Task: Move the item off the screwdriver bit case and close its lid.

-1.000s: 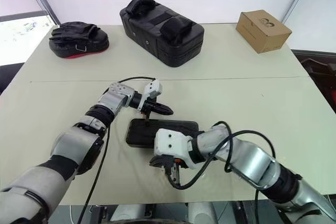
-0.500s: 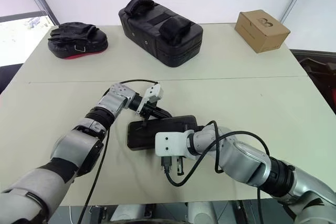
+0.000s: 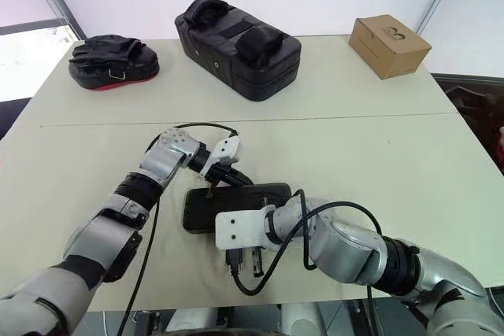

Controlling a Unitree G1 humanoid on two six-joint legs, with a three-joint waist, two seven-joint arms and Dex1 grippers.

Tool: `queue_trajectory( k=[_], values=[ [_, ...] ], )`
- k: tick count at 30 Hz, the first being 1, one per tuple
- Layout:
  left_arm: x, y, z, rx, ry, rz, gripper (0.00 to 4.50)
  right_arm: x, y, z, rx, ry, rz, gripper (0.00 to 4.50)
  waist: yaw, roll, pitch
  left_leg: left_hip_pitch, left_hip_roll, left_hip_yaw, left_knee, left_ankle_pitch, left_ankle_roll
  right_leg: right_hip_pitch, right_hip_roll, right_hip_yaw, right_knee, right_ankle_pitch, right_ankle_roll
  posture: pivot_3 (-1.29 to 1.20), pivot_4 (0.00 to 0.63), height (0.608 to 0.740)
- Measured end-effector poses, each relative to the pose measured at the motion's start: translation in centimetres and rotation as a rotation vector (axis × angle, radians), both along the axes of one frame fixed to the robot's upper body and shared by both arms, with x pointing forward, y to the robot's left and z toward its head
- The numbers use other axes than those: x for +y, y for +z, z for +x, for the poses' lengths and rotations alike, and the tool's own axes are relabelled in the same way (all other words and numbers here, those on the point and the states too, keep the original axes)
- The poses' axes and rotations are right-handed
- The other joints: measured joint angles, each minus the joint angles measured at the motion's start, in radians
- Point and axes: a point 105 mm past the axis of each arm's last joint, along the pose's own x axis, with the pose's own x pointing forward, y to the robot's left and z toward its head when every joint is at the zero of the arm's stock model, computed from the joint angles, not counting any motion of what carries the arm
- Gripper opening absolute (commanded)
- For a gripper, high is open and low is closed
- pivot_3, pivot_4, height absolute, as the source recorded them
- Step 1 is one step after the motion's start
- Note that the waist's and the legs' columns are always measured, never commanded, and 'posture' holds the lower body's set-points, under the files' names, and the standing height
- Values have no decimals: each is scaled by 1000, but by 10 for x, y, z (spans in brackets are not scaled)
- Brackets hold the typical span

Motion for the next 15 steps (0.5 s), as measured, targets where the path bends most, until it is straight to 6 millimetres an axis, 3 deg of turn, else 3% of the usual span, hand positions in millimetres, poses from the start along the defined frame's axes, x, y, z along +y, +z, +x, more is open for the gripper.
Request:
queue_trajectory(
  k=[15],
  values=[
    [9,-5,-4,39,33,36,0,13,-3,-3,-66,5,-47,62,-1,-1,-2,15,3,0,-2,0,0,9,3,0,8,-3,-5,0,150,740]
  ],
)
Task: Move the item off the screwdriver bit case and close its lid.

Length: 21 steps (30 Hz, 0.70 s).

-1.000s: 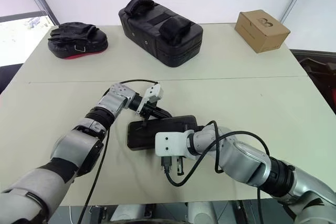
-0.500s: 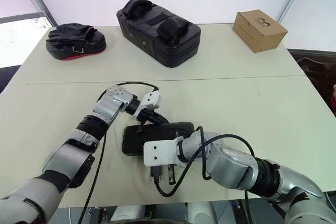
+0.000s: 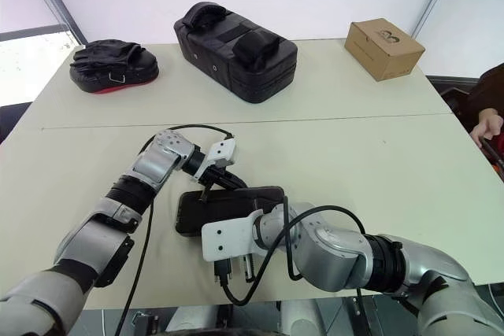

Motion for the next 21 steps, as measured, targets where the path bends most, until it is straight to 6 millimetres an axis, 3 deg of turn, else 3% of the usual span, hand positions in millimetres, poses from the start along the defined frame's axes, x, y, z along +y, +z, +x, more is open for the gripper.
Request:
queue_trajectory(
  k=[15,21],
  values=[
    [0,4,2,-22,8,3,0,9,-4,1,-65,-31,16,62,-6,1,-10,2,5,-2,0,0,0,0,7,0,1,1,-3,0,150,740],
    [3,-5,9,-65,10,36,0,8,-3,8,-106,4,4,62,-3,1,-10,3,5,-2,0,0,0,1,7,1,1,1,-3,0,150,740]
  ],
)
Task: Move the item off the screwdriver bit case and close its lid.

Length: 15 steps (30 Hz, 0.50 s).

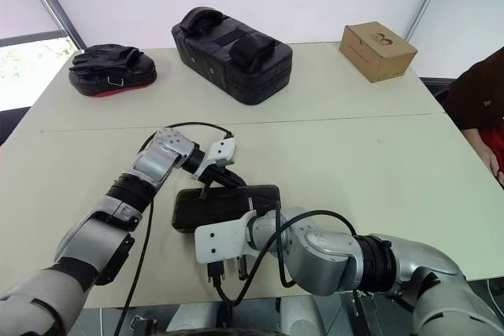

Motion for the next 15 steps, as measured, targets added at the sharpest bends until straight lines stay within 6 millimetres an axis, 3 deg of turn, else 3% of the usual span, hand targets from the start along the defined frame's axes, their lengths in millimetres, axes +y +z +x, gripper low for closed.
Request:
queue_trajectory(
  k=[5,15],
  values=[
    [1,-5,5,13,31,-3,0,1,-3,5,-49,32,-18,62,2,0,-1,16,0,0,-1,0,0,16,0,0,-2,-3,-2,0,150,740],
    [2,-3,7,-5,38,15,0,4,-4,9,-102,74,-15,62,2,0,-1,16,1,-3,-1,0,0,15,3,1,-2,-2,-2,0,150,740]
  ],
)
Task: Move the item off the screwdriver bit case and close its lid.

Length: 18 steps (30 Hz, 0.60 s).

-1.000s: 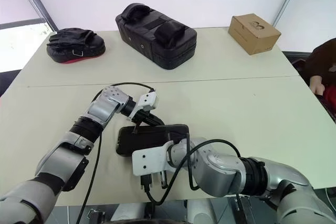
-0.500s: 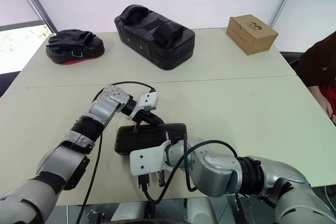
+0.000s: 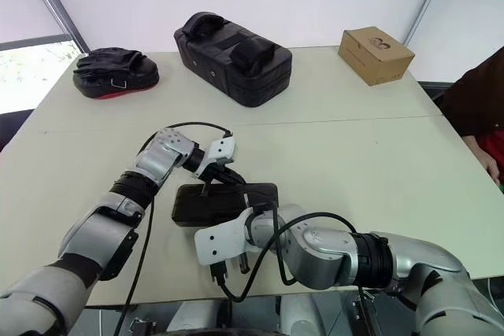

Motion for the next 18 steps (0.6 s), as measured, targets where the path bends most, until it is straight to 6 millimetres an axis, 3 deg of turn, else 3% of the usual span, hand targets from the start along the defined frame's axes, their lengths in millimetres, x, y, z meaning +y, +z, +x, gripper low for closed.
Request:
queue_trajectory(
  k=[12,14,18],
  values=[
    [-1,-4,4,-16,16,-2,0,-3,0,2,-3,-1,-10,62,8,0,-1,0,8,1,0,0,0,1,3,0,-1,-2,0,0,150,740],
    [-6,-5,7,-37,23,-23,0,-13,2,5,20,-32,-28,62,18,1,-1,-1,8,0,0,0,0,2,2,-1,-3,-2,0,0,150,740],
    [-10,-3,21,-99,77,-45,0,-54,15,19,73,-197,-67,62,34,1,-1,-1,8,0,1,0,0,3,2,-1,-11,-1,1,0,150,740]
  ],
)
